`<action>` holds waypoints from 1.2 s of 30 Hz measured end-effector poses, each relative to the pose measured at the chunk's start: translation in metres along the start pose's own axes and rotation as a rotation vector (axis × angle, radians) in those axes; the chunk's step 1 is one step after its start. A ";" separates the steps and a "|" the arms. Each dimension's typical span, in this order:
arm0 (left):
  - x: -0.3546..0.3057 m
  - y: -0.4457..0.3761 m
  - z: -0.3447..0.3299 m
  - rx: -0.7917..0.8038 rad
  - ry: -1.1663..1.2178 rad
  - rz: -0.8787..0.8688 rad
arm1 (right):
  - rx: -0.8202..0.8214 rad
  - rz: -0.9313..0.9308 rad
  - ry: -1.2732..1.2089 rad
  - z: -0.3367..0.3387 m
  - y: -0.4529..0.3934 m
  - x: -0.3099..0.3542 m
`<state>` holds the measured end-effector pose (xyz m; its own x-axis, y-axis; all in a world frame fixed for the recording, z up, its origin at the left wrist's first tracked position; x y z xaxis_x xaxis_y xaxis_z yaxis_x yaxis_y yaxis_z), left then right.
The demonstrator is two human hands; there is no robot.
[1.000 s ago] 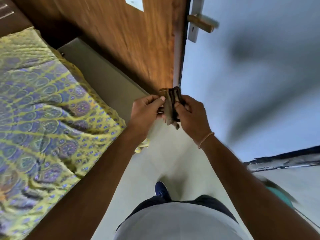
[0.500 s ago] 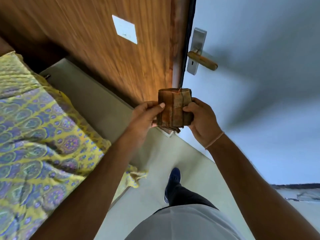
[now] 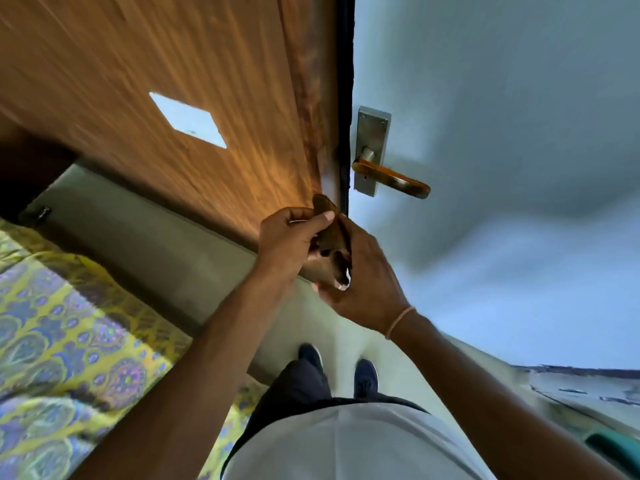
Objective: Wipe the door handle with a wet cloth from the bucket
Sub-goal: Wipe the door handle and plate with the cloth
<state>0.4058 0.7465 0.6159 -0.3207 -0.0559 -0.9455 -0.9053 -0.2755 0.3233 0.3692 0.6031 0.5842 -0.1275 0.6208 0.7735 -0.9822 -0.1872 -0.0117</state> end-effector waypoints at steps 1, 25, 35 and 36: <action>-0.001 -0.007 -0.003 0.051 0.012 0.011 | -0.038 -0.059 -0.053 -0.005 -0.005 -0.002; -0.056 -0.114 0.013 0.332 -0.593 -1.729 | -0.887 -0.773 -0.765 0.007 -0.042 0.036; -0.071 -0.117 -0.008 0.013 -0.829 -1.658 | -1.055 -0.221 0.136 0.053 -0.024 0.077; -0.071 -0.118 -0.008 0.008 -0.849 -1.665 | -1.079 -0.149 0.293 0.056 -0.029 0.077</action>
<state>0.5375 0.7755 0.6444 0.7478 0.6637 0.0177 -0.3949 0.4660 -0.7917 0.3955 0.6136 0.6798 0.1133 0.7634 0.6359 -0.5779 0.5713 -0.5828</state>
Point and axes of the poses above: each hand's wrist, its own y-axis away from the middle knuckle, its own z-axis out of the back of the hand, x = y × z, the point moved 3 cm from there along -y, towards the middle knuckle, and after that the axes turned 7 degrees about -z, right-handed, at the moved point
